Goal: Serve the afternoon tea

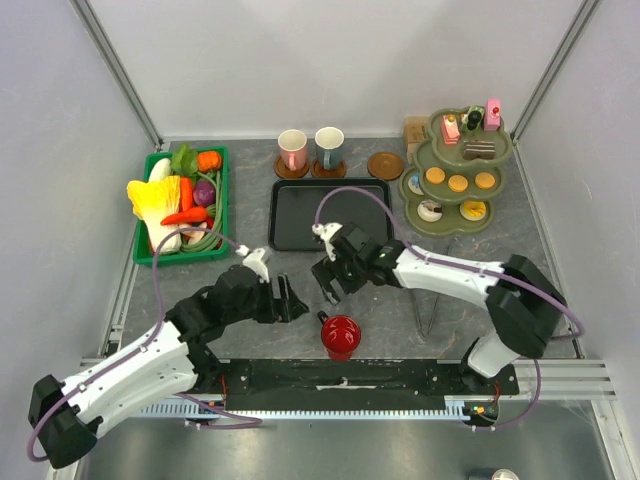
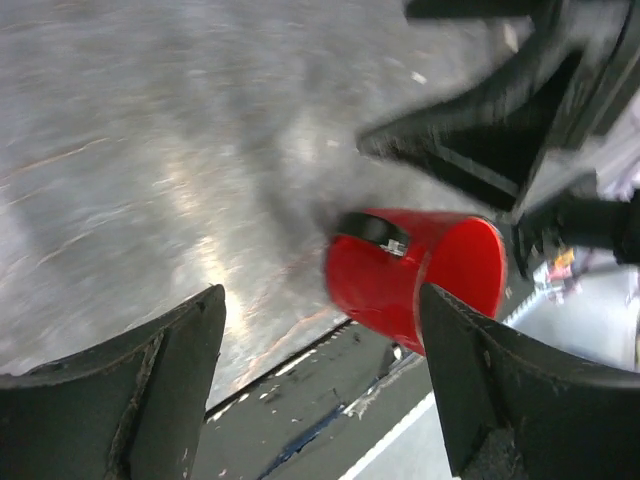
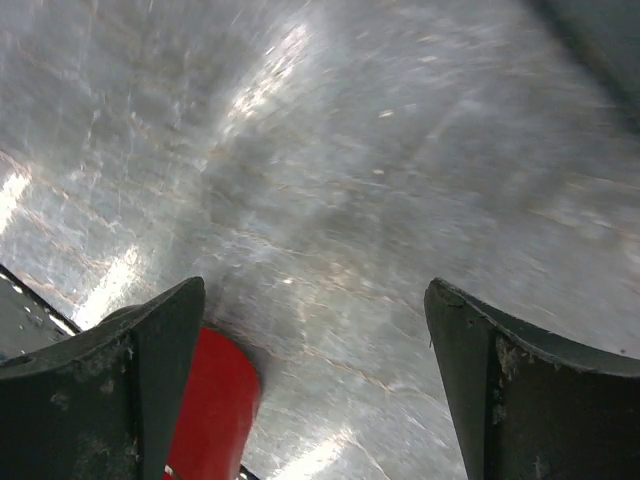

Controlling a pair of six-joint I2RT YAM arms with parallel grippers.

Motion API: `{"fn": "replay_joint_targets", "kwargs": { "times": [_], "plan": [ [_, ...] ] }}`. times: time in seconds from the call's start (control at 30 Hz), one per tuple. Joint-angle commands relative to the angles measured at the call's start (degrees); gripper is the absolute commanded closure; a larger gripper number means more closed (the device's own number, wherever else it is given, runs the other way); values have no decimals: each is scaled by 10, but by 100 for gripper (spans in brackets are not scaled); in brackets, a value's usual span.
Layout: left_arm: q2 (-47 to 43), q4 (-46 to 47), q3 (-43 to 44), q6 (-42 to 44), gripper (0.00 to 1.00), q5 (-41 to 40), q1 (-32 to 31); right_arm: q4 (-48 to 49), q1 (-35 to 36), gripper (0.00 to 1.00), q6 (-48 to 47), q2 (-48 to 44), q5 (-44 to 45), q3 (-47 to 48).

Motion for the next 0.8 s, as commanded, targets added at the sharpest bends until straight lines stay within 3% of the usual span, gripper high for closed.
{"fn": "replay_joint_targets", "kwargs": {
  "times": [0.0,0.13,0.23,0.47,0.67,0.77],
  "plan": [
    [30,250,-21,140,16,119,-37,-21,-46,2,41,-117,86,23],
    [81,372,-20,380,15,192,-38,-68,-80,2,28,-227,93,-6],
    [121,341,68,553,14,227,-38,-98,-80,2,9,-284,81,-18],
    [216,55,357,890,16,377,-25,-133,-80,2,13,-373,138,-41],
    [287,-203,467,1133,17,429,-14,-155,-81,2,1,-393,174,-29],
    [312,-326,477,1208,19,435,-13,-173,-81,2,-5,-392,209,-21]
  ]
}}
